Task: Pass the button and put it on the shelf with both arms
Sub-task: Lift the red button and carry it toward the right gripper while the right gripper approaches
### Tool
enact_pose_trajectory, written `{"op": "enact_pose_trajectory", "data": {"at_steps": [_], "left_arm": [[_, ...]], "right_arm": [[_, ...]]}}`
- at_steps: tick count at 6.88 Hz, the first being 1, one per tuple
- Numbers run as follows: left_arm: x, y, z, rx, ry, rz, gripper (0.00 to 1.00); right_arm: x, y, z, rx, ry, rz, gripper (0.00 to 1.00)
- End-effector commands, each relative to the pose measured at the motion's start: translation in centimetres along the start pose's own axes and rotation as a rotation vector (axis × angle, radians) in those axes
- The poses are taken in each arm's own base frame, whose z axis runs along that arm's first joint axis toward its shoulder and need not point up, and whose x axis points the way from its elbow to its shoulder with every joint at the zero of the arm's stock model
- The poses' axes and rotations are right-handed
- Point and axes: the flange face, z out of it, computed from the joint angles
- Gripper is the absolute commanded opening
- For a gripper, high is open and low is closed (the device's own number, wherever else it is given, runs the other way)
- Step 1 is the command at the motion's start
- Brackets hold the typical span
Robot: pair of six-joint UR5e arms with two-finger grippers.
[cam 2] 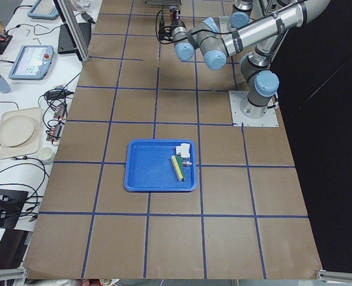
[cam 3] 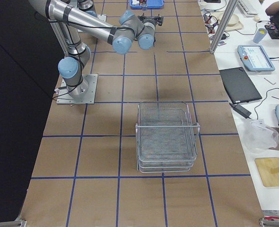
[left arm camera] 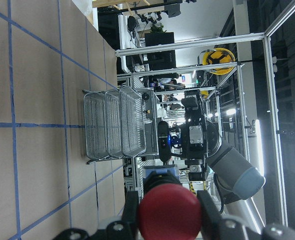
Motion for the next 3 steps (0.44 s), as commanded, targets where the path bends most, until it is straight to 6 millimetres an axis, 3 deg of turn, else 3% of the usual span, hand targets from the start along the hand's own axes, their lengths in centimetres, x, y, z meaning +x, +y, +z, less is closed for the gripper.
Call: {"op": "enact_pose_trajectory", "data": {"at_steps": [1,3], "left_arm": [[0.26,0.48,0.62,-0.024,-0.011,0.012,0.09],[0.22,0.35,0.62,-0.023,-0.012,0.020,0.09]], "right_arm": [[1.33,-1.74,2.32,-0.064,-0.009,0.005,1.00],[2.21,-1.96,2.81,-0.068,-0.002,0.012,1.00]]}}
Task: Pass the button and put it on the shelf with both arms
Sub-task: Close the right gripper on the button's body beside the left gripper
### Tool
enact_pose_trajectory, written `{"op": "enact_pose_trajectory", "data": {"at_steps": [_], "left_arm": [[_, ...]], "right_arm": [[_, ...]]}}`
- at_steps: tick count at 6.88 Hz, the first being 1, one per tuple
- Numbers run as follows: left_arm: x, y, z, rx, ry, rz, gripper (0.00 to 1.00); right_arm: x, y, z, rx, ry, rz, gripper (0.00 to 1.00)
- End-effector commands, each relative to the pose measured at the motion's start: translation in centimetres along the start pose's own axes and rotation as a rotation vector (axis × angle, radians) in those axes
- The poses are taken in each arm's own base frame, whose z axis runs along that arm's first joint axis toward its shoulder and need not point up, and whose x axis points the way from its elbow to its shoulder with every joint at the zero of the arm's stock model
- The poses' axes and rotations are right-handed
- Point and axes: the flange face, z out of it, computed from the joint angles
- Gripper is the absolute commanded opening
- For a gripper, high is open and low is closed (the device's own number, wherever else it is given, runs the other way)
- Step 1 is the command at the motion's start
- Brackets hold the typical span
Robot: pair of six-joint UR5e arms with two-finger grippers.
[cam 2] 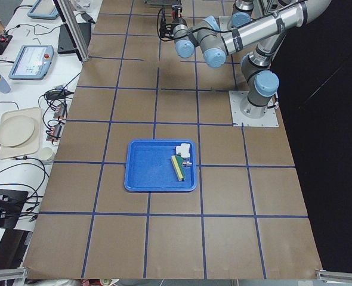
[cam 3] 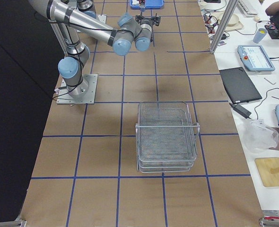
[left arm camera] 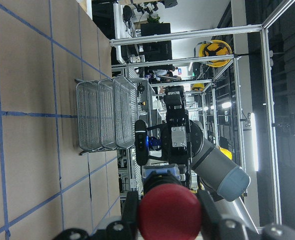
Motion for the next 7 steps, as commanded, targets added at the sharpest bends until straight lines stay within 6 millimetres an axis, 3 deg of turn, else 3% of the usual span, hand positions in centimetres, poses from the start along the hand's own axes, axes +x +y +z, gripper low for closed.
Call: {"op": "enact_pose_trajectory", "data": {"at_steps": [1,3,7], "left_arm": [[0.1,0.0,0.0,0.000,0.000,0.004,0.09],[-0.1,0.1,0.1,-0.003,-0.001,0.000,0.09],[0.1,0.0,0.1,0.004,0.007,-0.003,0.09]], "right_arm": [[1.2,-0.8,1.2,-0.007,0.022,0.017,1.00],[2.1,-0.8,3.8,-0.068,0.017,0.030,1.00],[3.3,-2.1,4.2,-0.068,0.025,0.062,1.00]]}}
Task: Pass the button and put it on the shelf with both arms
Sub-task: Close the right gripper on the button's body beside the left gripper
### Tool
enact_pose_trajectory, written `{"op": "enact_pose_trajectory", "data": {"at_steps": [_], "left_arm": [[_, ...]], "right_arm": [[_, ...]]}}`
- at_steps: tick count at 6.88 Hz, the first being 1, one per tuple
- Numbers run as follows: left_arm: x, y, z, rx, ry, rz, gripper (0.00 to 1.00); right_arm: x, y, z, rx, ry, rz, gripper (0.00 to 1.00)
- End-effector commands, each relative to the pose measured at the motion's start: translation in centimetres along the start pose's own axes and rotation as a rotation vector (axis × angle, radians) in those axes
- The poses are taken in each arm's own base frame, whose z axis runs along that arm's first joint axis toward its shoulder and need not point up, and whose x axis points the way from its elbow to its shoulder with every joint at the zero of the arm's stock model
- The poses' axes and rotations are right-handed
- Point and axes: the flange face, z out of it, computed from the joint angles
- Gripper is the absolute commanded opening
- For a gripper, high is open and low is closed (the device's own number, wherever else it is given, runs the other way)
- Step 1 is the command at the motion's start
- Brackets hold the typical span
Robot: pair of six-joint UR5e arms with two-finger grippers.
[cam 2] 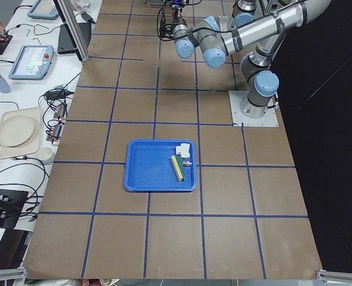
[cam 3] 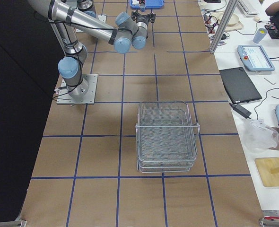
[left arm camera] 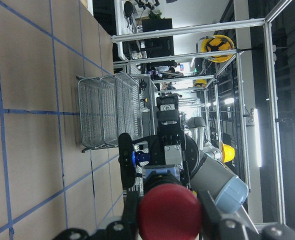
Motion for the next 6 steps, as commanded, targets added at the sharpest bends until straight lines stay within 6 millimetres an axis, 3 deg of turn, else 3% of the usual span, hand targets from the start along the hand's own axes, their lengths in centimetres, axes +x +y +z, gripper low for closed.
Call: {"op": "enact_pose_trajectory", "data": {"at_steps": [1,6], "left_arm": [[0.0,0.0,0.0,0.001,0.002,0.000,0.09],[0.0,0.0,0.0,0.001,0.002,0.000,0.09]], "right_arm": [[0.4,-0.6,0.1,-0.001,0.002,0.019,1.00],[0.6,-0.3,1.2,-0.026,0.000,0.029,1.00]]}}
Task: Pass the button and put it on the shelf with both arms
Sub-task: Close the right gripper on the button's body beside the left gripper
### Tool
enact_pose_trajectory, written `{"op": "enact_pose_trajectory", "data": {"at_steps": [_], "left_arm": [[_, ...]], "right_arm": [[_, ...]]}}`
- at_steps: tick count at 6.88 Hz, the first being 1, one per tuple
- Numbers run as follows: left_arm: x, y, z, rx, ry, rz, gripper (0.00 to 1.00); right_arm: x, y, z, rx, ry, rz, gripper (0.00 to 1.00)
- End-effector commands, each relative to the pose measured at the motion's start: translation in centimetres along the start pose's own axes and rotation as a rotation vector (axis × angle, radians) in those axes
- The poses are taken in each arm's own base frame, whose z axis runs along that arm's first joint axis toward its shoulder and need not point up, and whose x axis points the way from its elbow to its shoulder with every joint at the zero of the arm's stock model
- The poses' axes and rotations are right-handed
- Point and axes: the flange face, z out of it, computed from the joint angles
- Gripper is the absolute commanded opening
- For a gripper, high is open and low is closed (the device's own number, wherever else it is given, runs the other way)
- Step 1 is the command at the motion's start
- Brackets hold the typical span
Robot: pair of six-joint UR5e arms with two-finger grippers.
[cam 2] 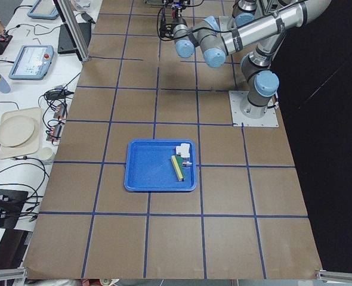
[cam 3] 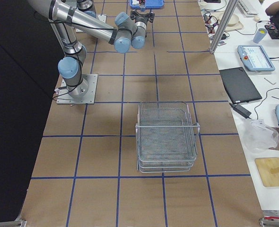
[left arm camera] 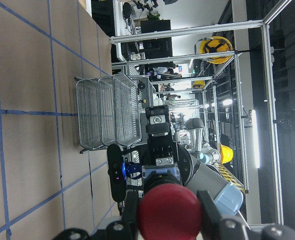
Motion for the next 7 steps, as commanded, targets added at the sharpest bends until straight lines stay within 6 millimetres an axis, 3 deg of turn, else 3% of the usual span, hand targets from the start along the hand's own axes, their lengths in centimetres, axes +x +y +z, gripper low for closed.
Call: {"op": "enact_pose_trajectory", "data": {"at_steps": [1,5,7], "left_arm": [[-0.1,0.1,0.0,-0.001,-0.001,-0.002,0.09],[0.0,0.1,0.0,0.000,0.000,-0.001,0.09],[0.3,0.2,-0.1,0.001,-0.001,0.006,0.09]], "right_arm": [[0.7,-0.2,0.8,-0.002,0.016,0.009,1.00],[1.5,-0.2,1.3,0.013,0.044,0.016,1.00],[2.3,0.9,1.0,0.015,0.038,0.032,1.00]]}}
